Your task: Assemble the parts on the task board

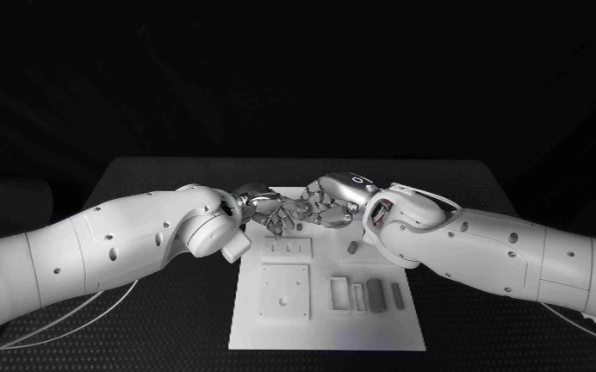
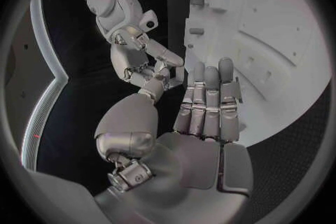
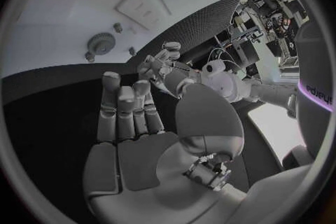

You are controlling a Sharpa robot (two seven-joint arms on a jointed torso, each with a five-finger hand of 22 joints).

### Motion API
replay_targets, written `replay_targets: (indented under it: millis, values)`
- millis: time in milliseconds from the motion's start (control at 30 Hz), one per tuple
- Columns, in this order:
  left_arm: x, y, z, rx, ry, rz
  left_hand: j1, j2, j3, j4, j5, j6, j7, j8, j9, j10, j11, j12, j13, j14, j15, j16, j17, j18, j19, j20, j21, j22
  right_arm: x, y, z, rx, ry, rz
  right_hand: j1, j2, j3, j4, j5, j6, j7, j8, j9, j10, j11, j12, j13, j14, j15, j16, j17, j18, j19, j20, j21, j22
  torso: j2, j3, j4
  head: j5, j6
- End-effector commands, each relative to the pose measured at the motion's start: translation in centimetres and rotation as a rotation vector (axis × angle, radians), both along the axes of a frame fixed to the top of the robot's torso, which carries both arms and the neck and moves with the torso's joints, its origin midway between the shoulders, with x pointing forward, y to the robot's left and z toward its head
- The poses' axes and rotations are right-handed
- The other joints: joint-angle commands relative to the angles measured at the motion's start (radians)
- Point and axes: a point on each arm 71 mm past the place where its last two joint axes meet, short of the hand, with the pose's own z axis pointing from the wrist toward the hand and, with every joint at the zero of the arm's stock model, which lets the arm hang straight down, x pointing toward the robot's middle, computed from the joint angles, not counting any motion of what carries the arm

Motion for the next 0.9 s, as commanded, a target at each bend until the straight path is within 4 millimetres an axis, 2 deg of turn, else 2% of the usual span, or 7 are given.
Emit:
replay_targets:
  millis: [33, 633, 700, 733, 900]
  values:
    - [-0.13, -0.40, 0.13, -0.021, 0.002, -0.019, 0.002, 0.009, 0.001, -0.006, -0.004, 0.006, -0.001, 0.004, -0.002, 0.005, 0.002, -0.006, 0.000, -0.006, -0.002, -0.005, 0.000, 0.013, -0.007, 0.000, -0.004, 0.002, -0.09, 0.20, -0.05, -0.007, 0.010, 0.010, -0.008, 0.005, 0.006, -0.002, 0.003, 0.051, 0.011, 0.014, 0.020, 0.002, -0.003, 0.001, -0.001, -0.003, -0.007, 0.004, -0.001, 0.014, 0.005, -0.005, 0.003, 0.016, 0.000, 0.0002, 0.0000, -0.001, -0.002]
    - [-0.21, -0.67, 0.10, -0.028, 0.014, -0.033, 0.034, 0.044, 0.002, -0.009, -0.003, 0.041, -0.006, 0.026, -0.015, 0.030, -0.007, -0.012, -0.002, -0.004, -0.003, -0.002, 0.001, 0.013, -0.005, 0.000, -0.005, 0.010, -0.14, 0.50, -0.08, -0.010, 0.015, 0.014, -0.009, 0.004, 0.006, -0.003, 0.003, 0.052, 0.010, 0.015, 0.021, 0.002, -0.003, 0.001, -0.001, -0.003, -0.007, 0.003, -0.001, 0.014, 0.005, -0.005, 0.002, 0.016, 0.000, -0.0002, 0.0005, -0.002, -0.004]
    - [-0.19, -0.63, 0.11, -0.027, 0.011, -0.029, 0.054, 0.048, 0.013, -0.008, -0.003, 0.049, -0.007, 0.030, -0.017, 0.039, -0.010, -0.014, -0.003, -0.002, -0.004, 0.000, 0.002, 0.014, -0.004, -0.001, -0.005, 0.012, -0.15, 0.49, -0.08, -0.010, 0.016, 0.014, -0.009, 0.004, 0.006, -0.003, 0.003, 0.052, 0.010, 0.015, 0.021, 0.002, -0.003, 0.001, -0.001, -0.003, -0.007, 0.003, -0.001, 0.014, 0.005, -0.005, 0.002, 0.016, 0.000, -0.0005, 0.0004, -0.002, -0.005]
    - [-0.17, -0.62, 0.11, -0.027, 0.011, -0.028, 0.072, 0.042, 0.036, -0.002, -0.004, 0.053, -0.008, 0.033, -0.020, 0.045, -0.011, -0.018, -0.004, -0.001, -0.005, 0.000, 0.002, 0.013, -0.001, 0.000, -0.005, 0.013, -0.14, 0.48, -0.08, -0.010, 0.016, 0.013, -0.009, 0.004, 0.006, -0.003, 0.002, 0.052, 0.010, 0.015, 0.021, 0.002, -0.003, 0.001, -0.001, -0.003, -0.007, 0.003, -0.001, 0.014, 0.005, -0.005, 0.002, 0.016, 0.000, -0.0004, 0.0003, -0.002, -0.005]
    - [-0.14, -0.59, 0.12, -0.029, 0.008, -0.028, 0.091, 0.051, 0.065, -0.004, -0.004, 0.063, -0.012, 0.039, -0.024, 0.056, -0.014, -0.022, -0.005, 0.002, -0.005, 0.002, 0.003, 0.012, 0.002, -0.001, -0.004, 0.015, -0.17, 0.51, -0.09, -0.011, 0.017, 0.015, -0.010, 0.004, 0.006, -0.003, 0.002, 0.052, 0.010, 0.015, 0.021, 0.002, -0.003, 0.001, -0.001, -0.003, -0.007, 0.003, -0.001, 0.014, 0.005, -0.005, 0.002, 0.016, 0.000, -0.0004, 0.0002, -0.002, -0.006]
